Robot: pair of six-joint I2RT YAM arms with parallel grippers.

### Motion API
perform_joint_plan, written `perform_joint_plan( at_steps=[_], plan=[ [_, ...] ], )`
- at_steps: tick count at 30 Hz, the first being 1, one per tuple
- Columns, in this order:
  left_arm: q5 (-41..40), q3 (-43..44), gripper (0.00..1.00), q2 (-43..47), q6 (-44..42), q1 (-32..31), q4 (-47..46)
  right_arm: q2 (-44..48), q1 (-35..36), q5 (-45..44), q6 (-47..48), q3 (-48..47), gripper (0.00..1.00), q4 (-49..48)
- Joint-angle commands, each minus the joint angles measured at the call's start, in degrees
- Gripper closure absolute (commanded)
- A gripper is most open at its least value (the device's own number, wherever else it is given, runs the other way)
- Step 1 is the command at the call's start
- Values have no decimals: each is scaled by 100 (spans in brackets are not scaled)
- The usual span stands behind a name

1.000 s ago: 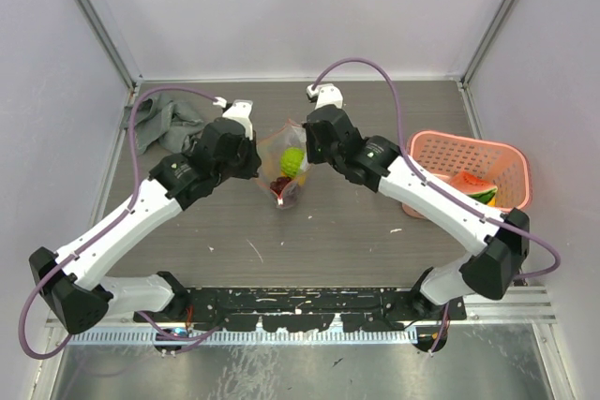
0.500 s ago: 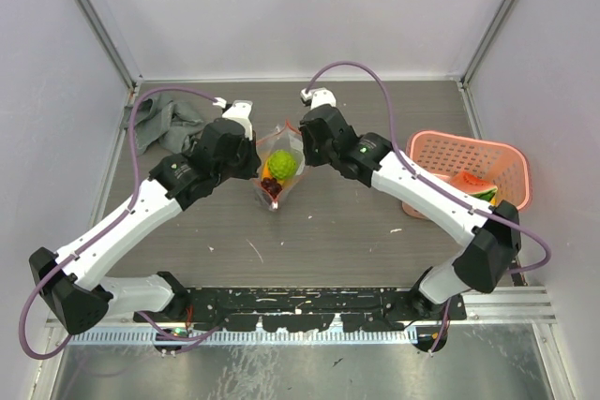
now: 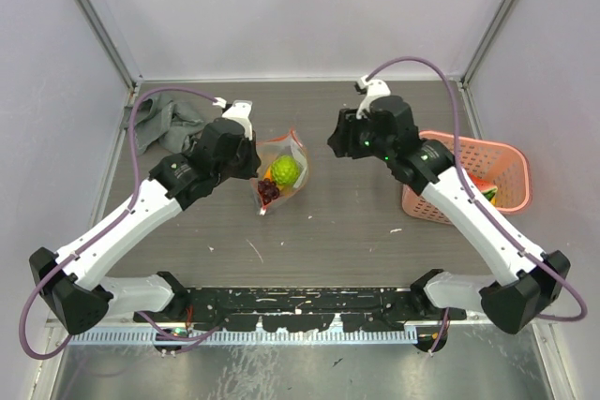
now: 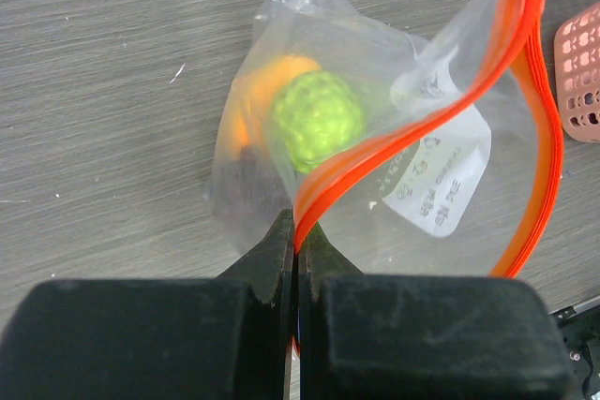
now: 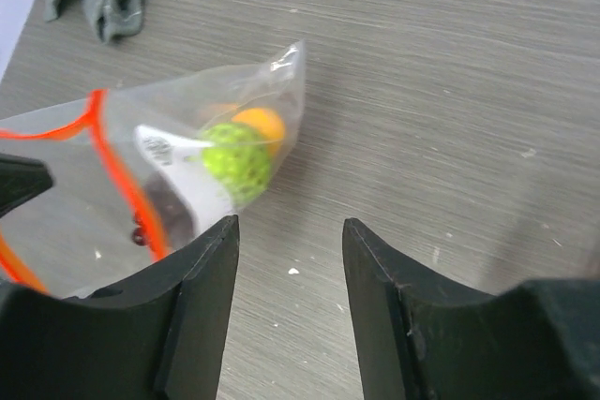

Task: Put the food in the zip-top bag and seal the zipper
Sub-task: Pick up the fake fruit from the bin.

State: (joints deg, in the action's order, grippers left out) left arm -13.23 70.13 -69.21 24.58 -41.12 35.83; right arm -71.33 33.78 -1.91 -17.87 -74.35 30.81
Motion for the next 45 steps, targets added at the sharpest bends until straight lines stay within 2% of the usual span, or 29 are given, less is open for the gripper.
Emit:
perform_joint_plan(
  at_steps=[1, 7, 10, 12, 17, 18, 23, 26, 33, 38, 45],
  plan=[
    [40, 79, 100, 22, -38, 41, -331, 446, -660, 324, -64, 360, 45, -125],
    [75, 111, 100, -62, -66, 40, -324, 825, -1428, -506, -305, 795, 37, 160],
    [93, 123, 100, -99, -76, 34, -313, 965, -1797, -1182, -485, 1061, 27, 206],
    [93, 117, 100, -94, -76, 36, -318, 1027, -2032, -1531, -621, 1200, 24, 191],
    [89, 111, 100, -121, -101, 46, -347, 981, -2553, -2044, -992, 1223, 2, 341],
    [92, 115, 100, -138, -102, 50, -349, 941, -2639, -2236, -1107, 1188, 0, 418],
    [93, 145, 100, -229, -111, 52, -340, 984, -2908, -3281, -1605, 1092, 0, 764],
    [76, 158, 100, -246, -117, 69, -334, 1130, -3166, -3601, -1549, 1238, 0, 756],
    [155, 154, 100, -268, -119, 96, -348, 728, -4441, -3378, -1633, 1413, 0, 885],
    [153, 144, 100, -275, -118, 106, -357, 446, -4975, -3393, -1600, 1660, 0, 703],
    [216, 168, 100, -305, -120, 118, -348, 164, -5466, -2904, -1531, 1954, 0, 259]
  ],
)
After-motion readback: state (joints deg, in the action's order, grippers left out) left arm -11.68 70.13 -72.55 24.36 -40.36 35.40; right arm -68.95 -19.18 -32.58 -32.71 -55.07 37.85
